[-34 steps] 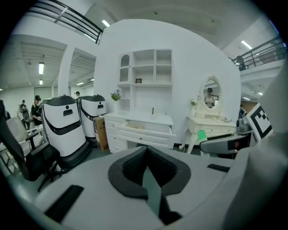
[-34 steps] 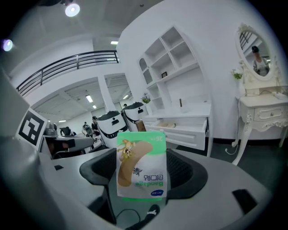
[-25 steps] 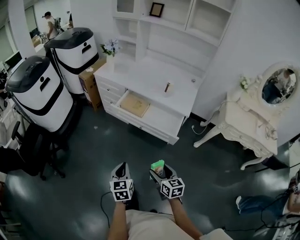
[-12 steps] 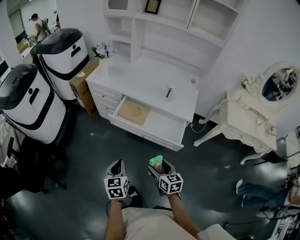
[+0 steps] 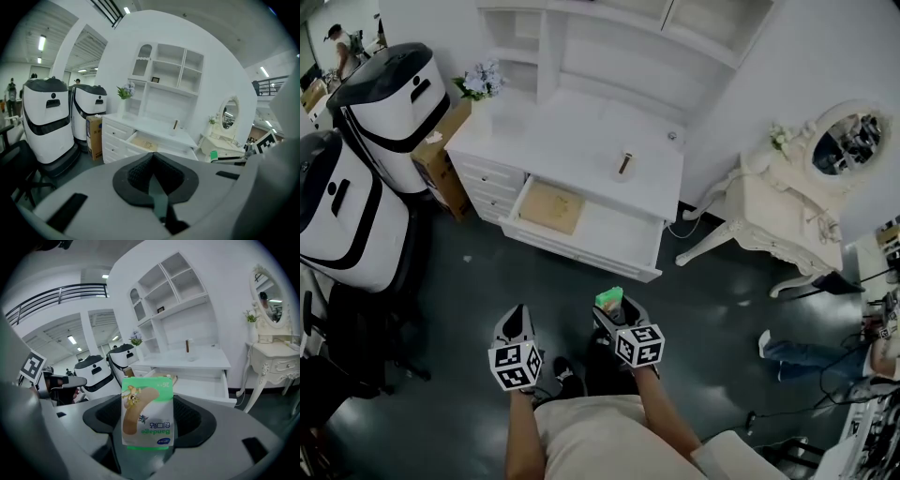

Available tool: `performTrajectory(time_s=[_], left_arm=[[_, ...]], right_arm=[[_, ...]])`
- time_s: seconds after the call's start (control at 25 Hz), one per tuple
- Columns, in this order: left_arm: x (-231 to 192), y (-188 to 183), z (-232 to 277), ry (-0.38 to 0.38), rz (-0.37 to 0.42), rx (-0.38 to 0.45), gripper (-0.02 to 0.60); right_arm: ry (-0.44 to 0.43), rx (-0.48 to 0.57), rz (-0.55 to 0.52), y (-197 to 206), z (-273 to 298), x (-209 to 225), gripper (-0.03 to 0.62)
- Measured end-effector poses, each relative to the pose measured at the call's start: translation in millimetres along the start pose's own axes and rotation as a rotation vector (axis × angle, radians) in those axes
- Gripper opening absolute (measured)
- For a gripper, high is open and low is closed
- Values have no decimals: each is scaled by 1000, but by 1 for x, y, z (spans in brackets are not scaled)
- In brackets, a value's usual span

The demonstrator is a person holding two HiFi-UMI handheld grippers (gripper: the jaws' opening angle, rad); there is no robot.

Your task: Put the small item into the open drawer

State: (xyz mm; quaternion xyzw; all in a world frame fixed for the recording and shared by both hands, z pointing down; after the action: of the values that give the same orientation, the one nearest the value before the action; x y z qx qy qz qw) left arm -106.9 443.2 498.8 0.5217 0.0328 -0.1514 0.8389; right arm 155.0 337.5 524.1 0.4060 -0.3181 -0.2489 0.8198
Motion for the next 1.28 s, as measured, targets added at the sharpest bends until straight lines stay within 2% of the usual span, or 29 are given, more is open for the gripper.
performTrajectory(time_s=[0.16,0.36,0.68,0.92,1.0,1.16,1.28], left_arm=[[-4,-2,11,5,-26,-18,17],[-7,-10,47,22,-11,-48,17],[2,-51,123,89,115,-90,17],[17,-85,179,131,173,-109,17],[24,-91,195,147,188,-120,17],[38,-110,226,194,210,-132,17],[45,-117,245,215,222,-141,17]], right_arm=[[28,-10,14,-7,7,11,362],[46,-33,32,-14,32,30,362],[66,-22,83,-53,91,68,362],[68,-2,96,-91,125,93,362],[72,-8,87,-99,131,102,362],[85,-49,1,-120,146,127,362],[76,-49,0,-134,157,144,362]])
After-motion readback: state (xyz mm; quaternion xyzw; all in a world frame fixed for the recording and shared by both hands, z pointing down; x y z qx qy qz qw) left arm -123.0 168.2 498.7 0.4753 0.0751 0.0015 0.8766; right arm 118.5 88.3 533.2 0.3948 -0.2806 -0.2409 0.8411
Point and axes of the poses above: the fingertips, and each gripper's own axes: z forward along the fingers, x to its right, y out of its underside, the point moved 9 cm from there along -z, backward along the fingers, and after that the axes turned 5 degrees about -y, right-handed, at the moved point
